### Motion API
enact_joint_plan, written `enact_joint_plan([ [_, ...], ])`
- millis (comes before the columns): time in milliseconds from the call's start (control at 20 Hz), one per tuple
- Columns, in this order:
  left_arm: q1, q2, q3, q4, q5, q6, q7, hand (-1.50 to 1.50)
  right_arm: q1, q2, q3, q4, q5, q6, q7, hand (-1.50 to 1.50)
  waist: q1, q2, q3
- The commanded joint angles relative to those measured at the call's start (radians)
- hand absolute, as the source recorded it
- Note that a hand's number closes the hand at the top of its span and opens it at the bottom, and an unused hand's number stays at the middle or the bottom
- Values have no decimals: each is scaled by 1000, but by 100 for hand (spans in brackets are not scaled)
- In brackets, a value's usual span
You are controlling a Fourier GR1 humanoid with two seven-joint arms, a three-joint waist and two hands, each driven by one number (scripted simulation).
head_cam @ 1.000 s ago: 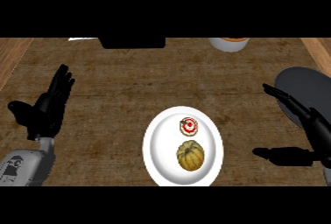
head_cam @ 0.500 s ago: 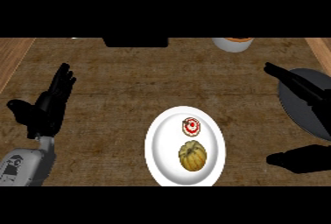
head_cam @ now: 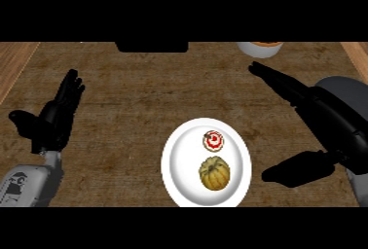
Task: Pick the cupcake from the plate and place it in the pan
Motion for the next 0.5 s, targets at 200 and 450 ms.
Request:
enact_joint_plan([
  [200, -4, -32, 15, -43, -43, 4, 40, 0, -64, 171, 84, -2, 102, 69, 146, -150, -4, -1, 0],
  [450, 32, -2, 77, 12, -7, -87, -22, 0, 1, 232, 96, 5, 158, 84, 209, -150, -5, -1, 0],
])
